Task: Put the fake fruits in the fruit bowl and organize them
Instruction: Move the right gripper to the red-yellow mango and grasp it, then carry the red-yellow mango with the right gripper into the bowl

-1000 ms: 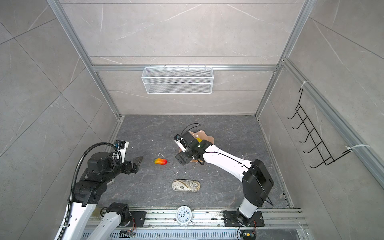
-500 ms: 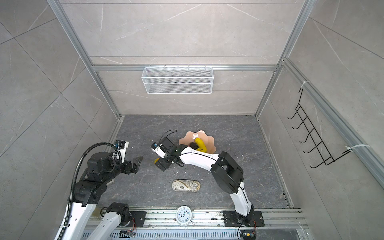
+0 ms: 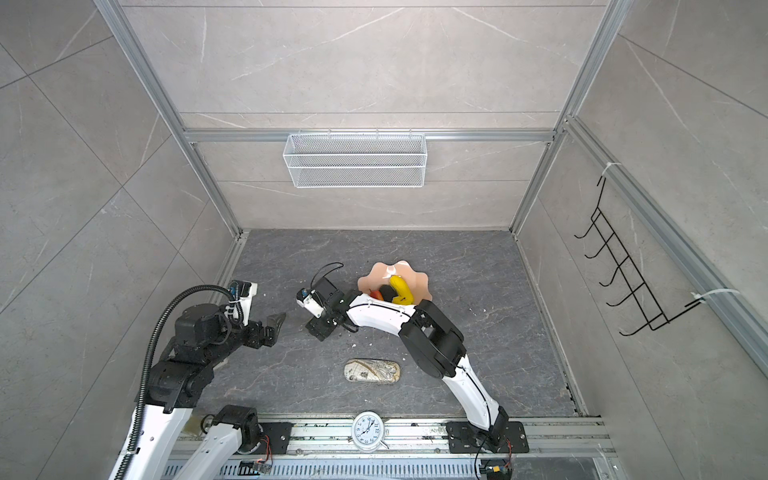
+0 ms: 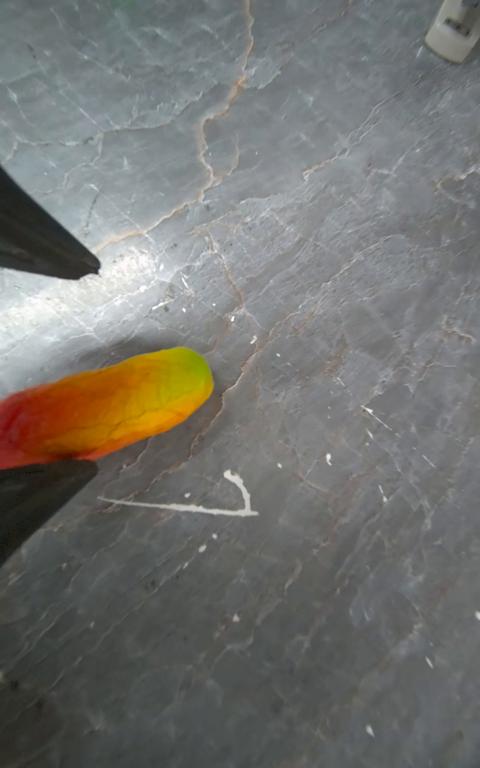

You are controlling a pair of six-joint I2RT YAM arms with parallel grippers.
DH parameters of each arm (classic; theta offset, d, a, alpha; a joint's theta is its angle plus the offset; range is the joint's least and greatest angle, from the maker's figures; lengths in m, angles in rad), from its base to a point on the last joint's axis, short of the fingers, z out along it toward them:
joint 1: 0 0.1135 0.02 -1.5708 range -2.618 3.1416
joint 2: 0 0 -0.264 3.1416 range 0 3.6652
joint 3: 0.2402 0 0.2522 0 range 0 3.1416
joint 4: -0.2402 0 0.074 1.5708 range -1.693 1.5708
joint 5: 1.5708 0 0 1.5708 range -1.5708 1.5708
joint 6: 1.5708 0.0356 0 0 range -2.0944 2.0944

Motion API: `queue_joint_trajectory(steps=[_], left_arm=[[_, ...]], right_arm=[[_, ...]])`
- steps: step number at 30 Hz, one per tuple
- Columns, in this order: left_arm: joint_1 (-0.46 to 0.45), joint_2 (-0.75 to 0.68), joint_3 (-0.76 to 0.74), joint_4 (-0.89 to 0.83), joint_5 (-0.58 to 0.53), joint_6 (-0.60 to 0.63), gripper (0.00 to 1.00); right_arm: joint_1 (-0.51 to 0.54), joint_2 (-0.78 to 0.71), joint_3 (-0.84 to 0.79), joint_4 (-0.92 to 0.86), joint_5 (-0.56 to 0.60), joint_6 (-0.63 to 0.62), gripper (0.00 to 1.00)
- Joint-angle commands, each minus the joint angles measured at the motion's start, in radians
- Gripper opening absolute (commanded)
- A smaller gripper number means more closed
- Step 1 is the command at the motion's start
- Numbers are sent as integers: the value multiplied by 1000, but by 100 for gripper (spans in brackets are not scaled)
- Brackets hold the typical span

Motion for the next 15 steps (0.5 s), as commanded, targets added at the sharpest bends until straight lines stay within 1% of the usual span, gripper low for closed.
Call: queue_joint_trajectory(steps=[1, 6, 9, 11, 13, 15], left_arm=[[4, -3, 10, 27, 24, 22, 100], [4, -4, 11, 28, 23, 22, 100], [4, -4, 10, 29, 24, 23, 100], [4, -4, 10, 29, 22, 24, 100], [4, -3, 10, 28, 22, 23, 100], [3, -6, 10, 28, 21, 23, 100]], right_arm=[[4, 32, 39, 4, 13, 20, 68], [4, 67, 79, -11, 20, 22, 58], [4, 83, 98, -15, 20, 27, 49], [4, 80, 100, -15, 16, 30, 40], [4, 69, 99, -15, 17, 27, 37], [4, 59, 100, -21, 20, 20, 30]])
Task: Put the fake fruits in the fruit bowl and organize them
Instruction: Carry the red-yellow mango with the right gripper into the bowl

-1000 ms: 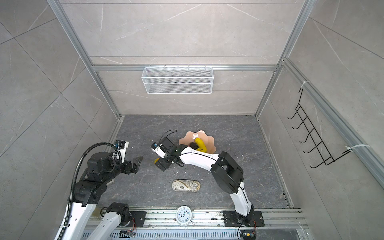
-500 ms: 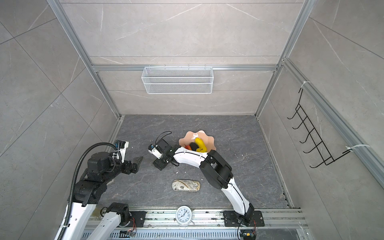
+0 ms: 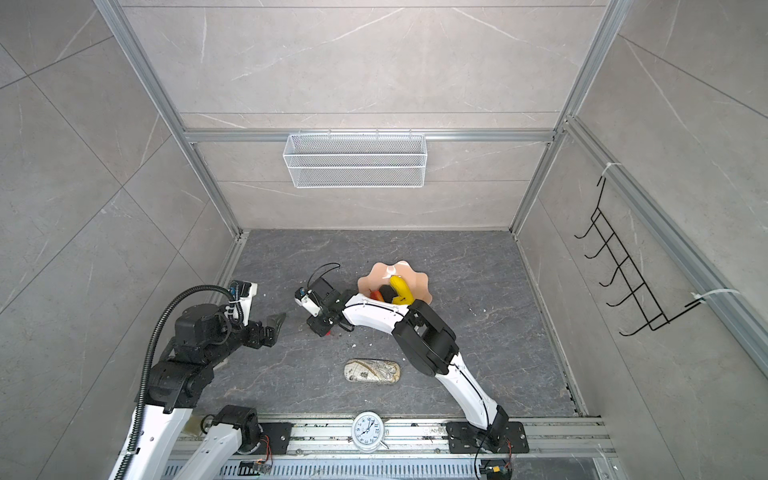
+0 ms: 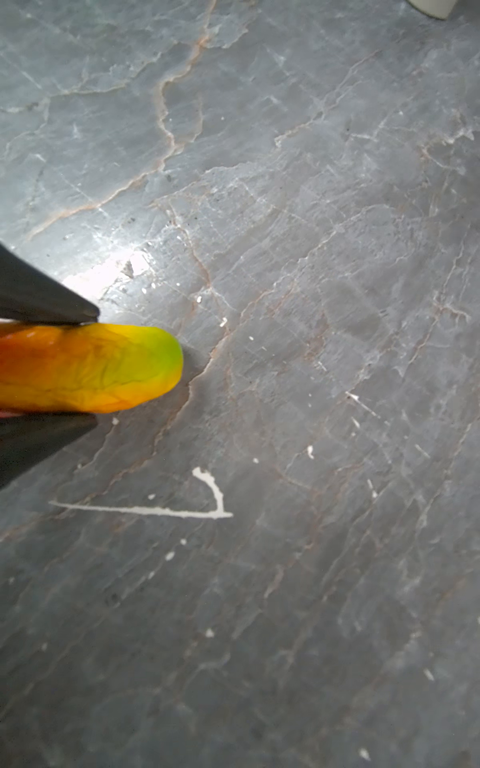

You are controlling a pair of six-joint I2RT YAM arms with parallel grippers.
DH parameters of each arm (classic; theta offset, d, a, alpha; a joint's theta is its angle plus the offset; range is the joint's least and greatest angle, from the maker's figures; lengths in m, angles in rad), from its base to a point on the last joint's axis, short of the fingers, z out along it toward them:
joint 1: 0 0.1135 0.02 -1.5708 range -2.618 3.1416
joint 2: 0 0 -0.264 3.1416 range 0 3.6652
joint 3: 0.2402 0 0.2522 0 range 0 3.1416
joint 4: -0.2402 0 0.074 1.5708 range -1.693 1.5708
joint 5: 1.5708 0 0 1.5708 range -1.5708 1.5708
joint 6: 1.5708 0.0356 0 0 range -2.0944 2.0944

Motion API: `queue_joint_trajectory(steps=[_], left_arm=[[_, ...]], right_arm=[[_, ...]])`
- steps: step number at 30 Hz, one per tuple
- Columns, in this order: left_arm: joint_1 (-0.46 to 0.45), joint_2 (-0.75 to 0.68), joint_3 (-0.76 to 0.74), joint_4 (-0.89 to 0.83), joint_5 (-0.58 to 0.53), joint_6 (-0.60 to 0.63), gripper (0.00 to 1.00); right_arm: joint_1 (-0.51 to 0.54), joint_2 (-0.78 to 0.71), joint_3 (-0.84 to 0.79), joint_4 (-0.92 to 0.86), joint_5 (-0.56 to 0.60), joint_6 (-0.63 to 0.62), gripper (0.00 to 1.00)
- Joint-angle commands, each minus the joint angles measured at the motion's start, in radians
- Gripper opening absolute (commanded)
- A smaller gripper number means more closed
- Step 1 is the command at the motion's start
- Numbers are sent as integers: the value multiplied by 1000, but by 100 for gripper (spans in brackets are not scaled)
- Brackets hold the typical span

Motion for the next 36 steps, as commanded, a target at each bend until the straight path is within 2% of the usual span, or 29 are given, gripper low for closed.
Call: queue_joint_trajectory(steps=[1, 4, 9, 16, 26, 31, 36], left_arm=[[4, -5, 10, 28, 22, 23, 100], [4, -7, 10, 28, 22, 23, 100], [4, -8, 9, 27, 21, 23, 100], [4, -10, 8, 27, 21, 24, 100], [4, -14, 9, 26, 20, 22, 100], [4, -14, 9, 26, 20, 22, 100], [4, -10, 9, 26, 19, 21, 100]], right_arm=[[4, -11, 24, -22, 10, -7, 26], [2, -25, 23, -37, 15, -20, 19], [-2, -82, -1, -44, 20, -31, 12], [-71, -246, -80, -28, -4, -32, 8], [-326, -440, -256, -18, 128, -38, 6], [-445, -480, -337, 2, 156, -35, 6], [-521, -490, -380, 0, 182, -19, 5]])
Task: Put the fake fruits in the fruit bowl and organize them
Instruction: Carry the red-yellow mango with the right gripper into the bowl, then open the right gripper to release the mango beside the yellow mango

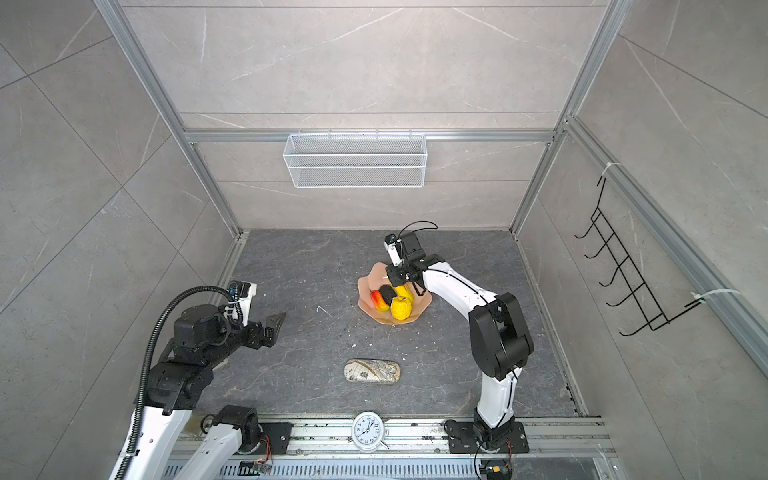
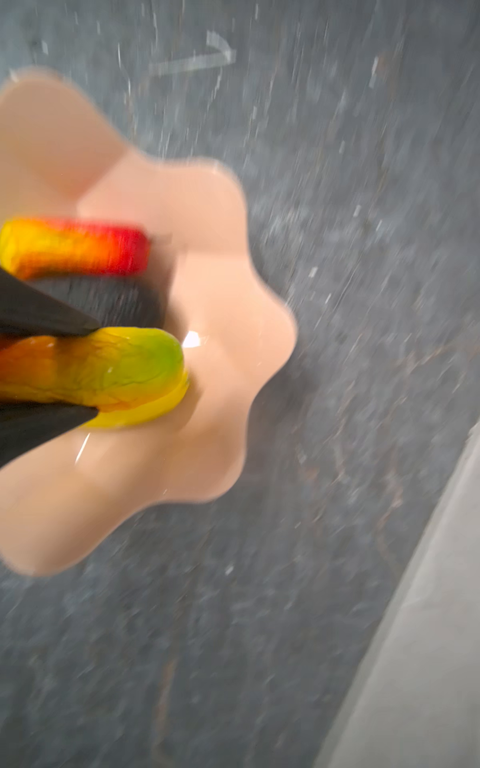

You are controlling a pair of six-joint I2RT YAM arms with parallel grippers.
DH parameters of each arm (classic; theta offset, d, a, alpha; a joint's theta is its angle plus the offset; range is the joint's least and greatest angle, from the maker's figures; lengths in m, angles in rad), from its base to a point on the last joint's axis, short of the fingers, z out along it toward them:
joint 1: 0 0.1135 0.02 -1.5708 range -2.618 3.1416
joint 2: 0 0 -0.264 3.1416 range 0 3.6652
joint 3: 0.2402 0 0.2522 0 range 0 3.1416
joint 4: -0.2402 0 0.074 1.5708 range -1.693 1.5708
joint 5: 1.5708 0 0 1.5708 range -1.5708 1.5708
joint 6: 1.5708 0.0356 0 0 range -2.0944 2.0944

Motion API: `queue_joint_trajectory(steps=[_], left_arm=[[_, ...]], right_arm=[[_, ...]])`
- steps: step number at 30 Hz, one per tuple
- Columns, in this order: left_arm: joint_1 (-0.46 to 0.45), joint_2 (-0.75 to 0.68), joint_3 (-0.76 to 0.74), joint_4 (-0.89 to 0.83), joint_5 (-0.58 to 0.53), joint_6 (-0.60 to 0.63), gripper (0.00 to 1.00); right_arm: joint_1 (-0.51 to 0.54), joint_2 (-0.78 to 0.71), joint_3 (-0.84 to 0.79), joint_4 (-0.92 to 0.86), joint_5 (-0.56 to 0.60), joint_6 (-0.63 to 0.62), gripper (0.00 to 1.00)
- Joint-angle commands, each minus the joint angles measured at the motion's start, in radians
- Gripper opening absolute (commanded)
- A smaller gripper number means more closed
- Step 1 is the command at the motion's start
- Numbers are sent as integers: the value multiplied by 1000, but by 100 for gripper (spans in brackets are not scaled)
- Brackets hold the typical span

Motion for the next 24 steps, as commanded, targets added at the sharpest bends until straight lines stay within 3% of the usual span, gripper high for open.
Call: queue_joint_trajectory(steps=[1, 10, 17, 24], left_arm=[[4, -2, 8, 26, 19, 21, 100], [4, 4, 9, 25, 20, 21, 100], [4, 10, 11, 26, 18, 21, 100], [4, 15, 10, 26, 18, 21, 100]], right_arm=[[-21, -41, -22, 2, 31, 16, 6], [-63, 5, -38, -9, -6, 38, 7], [-67, 16, -41, -24, -19, 40, 21], [-69, 20, -50, -32, -15, 43, 24]])
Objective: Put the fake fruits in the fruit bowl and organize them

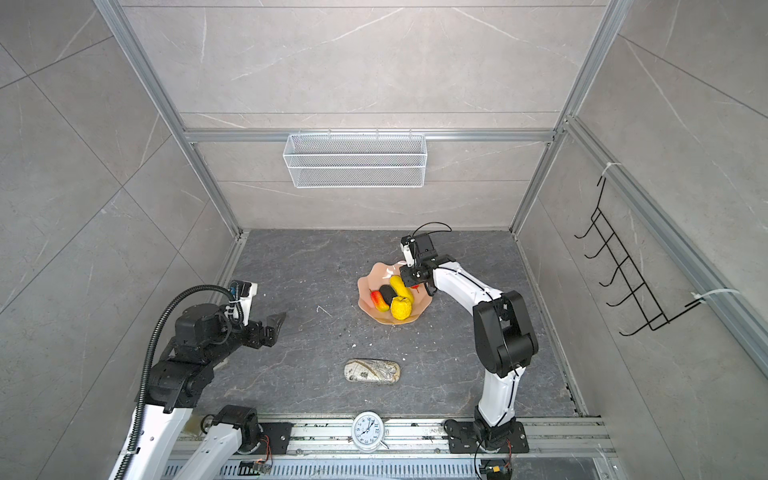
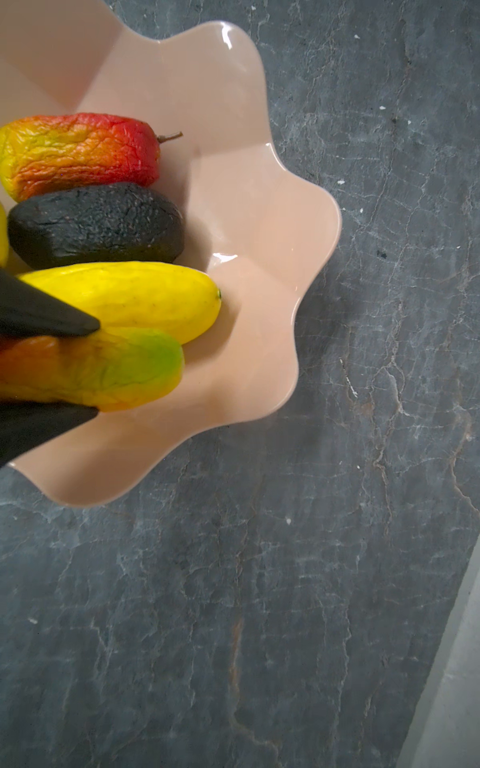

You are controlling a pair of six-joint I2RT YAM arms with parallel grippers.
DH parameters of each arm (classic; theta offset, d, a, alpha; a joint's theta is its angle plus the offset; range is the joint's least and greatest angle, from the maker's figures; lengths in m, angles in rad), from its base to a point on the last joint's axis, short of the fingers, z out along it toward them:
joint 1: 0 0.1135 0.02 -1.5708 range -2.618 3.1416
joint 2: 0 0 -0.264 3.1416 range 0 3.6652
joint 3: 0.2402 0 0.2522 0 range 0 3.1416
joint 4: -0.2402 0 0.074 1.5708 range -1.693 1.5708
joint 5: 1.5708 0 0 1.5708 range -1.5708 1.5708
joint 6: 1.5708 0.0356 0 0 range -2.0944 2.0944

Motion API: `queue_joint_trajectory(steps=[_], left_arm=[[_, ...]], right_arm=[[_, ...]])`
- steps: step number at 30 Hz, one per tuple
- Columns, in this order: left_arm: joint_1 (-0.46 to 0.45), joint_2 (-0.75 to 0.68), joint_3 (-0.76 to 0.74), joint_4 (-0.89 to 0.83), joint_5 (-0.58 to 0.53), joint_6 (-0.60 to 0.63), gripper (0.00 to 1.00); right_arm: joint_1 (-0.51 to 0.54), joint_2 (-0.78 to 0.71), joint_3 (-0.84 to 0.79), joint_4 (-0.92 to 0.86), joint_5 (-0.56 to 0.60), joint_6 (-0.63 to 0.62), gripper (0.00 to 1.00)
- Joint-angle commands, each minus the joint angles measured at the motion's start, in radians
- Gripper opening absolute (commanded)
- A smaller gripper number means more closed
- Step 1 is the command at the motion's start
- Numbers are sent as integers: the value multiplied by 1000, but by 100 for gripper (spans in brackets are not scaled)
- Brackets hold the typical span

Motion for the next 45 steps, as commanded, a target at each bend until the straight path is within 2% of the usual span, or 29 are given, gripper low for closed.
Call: queue_joint_trajectory(steps=[1, 13, 21, 25, 28, 32, 35, 36, 37, 38, 41, 45], left_arm=[[4, 6, 10, 26, 19, 21, 100], [4, 16, 12, 26, 24, 21, 100], [4, 24, 15, 26, 22, 21, 100], [4, 26, 15, 25, 21, 23, 100], [4, 31, 16, 26, 18, 25, 100], [4, 44, 26, 19, 9, 27, 100], [4, 62, 61, 1, -5, 26, 100], [4, 69, 79, -8, -18, 19, 100], [4, 76, 98, -12, -27, 8, 100], [4, 82, 113, -11, -36, -2, 100], [2, 115, 145, 27, -92, -42, 100], [-2, 190, 170, 86, -152, -151, 100]], right_arm=[[-5, 22, -16, -29, -2, 17, 24], [-5, 58, -12, -41, 33, 16, 25], [-5, 77, 8, -66, 50, 18, 37], [-5, 46, 3, -70, 57, 19, 39], [-5, -1, 4, -88, 73, 17, 45], [-10, -111, -16, -98, 94, 14, 60], [-34, -242, -67, -67, 85, 29, 75], [-50, -298, -103, -37, 64, 33, 80], [-67, -357, -143, 1, 43, 46, 93], [-84, -409, -181, 35, 24, 54, 100], [-129, -589, -339, 188, 18, 77, 100], [-163, -805, -598, 378, 172, 123, 100]])
